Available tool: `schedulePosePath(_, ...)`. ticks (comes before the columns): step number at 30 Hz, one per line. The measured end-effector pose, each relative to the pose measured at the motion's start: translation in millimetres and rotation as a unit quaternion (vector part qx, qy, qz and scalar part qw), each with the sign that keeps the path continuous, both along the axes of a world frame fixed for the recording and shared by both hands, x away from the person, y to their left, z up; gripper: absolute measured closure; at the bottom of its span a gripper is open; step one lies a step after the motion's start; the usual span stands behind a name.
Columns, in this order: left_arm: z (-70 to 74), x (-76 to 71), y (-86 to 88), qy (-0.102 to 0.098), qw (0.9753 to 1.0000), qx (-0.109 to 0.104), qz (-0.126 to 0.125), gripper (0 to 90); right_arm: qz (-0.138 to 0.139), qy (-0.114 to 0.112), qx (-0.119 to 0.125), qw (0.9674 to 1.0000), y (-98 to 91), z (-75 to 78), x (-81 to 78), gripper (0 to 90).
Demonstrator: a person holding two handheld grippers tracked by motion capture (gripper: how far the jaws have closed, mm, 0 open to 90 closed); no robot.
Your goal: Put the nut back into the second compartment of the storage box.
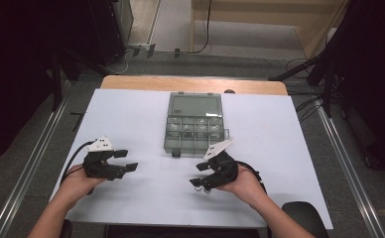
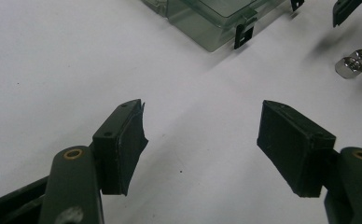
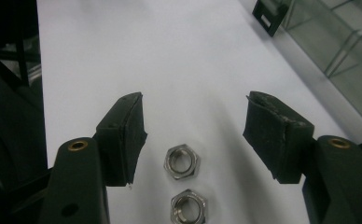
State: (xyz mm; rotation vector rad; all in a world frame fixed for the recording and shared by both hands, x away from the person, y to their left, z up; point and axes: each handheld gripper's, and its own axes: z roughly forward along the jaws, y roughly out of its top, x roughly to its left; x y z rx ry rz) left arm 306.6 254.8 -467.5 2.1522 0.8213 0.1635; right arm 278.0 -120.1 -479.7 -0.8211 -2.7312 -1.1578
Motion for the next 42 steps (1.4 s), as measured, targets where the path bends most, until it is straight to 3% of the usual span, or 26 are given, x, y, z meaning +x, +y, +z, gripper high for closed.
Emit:
schedulePosePath(14,0.0,0.0,0.2,0.001,1.0000,-0.002,0.002,31.5,0.003,-0.008,-0.037,0.9993,4.1,-12.0,-13.2,40.6)
schedulePosePath(17,0.1,0.0,-0.1,0.000,1.0000,-0.001,0.001,31.5,0.003,-0.006,-0.032,0.9994,4.8,-14.4,-14.2,42.7)
schedulePosePath(22,0.1,0.1,0.6,0.000,1.0000,-0.001,0.001,31.5,0.016,-0.010,-0.047,0.9987,6.0,-17.1,-15.1,50.5)
schedulePosePath(25,0.4,0.2,1.0,-0.001,1.0000,-0.002,0.002,31.5,0.017,0.002,-0.067,0.9976,8.8,-19.5,-17.2,54.4)
schedulePosePath(32,0.3,-0.2,-0.1,-0.002,1.0000,-0.001,0.001,31.5,0.003,-0.023,-0.079,0.9966,10.3,-20.6,-19.6,69.0)
schedulePosePath(42,0.2,-0.1,-0.1,-0.002,1.0000,-0.002,0.000,31.5,-0.017,0.040,-0.059,0.9973,6.6,-18.5,-7.9,70.6)
